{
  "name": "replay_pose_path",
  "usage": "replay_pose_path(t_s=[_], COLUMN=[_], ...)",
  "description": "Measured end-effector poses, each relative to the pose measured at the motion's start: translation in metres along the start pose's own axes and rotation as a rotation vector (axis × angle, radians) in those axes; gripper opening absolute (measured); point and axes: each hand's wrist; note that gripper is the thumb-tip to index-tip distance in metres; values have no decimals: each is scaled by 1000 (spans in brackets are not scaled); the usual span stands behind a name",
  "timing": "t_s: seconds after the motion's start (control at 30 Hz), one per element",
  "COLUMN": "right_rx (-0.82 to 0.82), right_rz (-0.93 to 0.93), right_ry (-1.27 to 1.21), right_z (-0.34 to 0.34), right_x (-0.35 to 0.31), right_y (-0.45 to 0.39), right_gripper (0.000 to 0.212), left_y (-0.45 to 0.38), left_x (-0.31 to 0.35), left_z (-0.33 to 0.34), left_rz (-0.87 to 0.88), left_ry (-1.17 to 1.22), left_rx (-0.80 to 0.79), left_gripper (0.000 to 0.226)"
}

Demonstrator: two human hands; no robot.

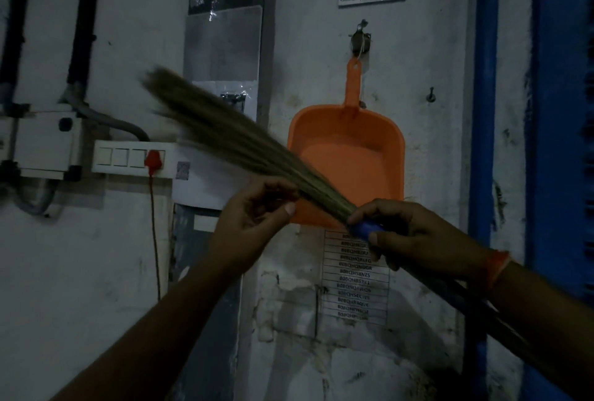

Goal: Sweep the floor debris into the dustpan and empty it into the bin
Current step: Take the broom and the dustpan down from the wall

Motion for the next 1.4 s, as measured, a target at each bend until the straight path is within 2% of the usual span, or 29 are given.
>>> replay_pose_path(t_s=[0.13, 0.23, 0.4, 0.53, 0.77, 0.87, 1.2, 1.4], right_rx=[57, 127, 277, 354, 544, 582, 678, 681], right_rz=[-17, -43, -81, -135, -186, -212, -226, -225], right_ry=[-14, -52, -99, -124, -128, -99, -117, -121], right_z=[2, 2, 1, 0, -11, -21, -62, -80], right_x=[2, 5, 7, 6, 4, 2, -11, -17], right_y=[-3, -5, -9, -15, -25, -26, -29, -32], right_gripper=[49, 52, 38, 38, 19, 22, 28, 29], left_y=[-5, -17, -40, -56, -88, -109, -188, -239], left_x=[-4, -3, 3, 8, 5, 6, 22, 24], left_z=[2, 4, 14, 25, 34, 36, 50, 64], left_rz=[-70, -71, -50, -26, 70, 103, 161, 79], left_ry=[32, 9, -39, -69, -287, -401, -569, -625], left_rx=[48, 43, -36, -76, -99, -88, 55, -79], left_gripper=[28, 26, 17, 16, 18, 18, 20, 31])
Point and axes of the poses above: each hand's wrist, its own y-axis away from the middle knuckle, its own z-axis out of the palm, x = y × z, and after that the axes turned 1 degree about -y, right-handed
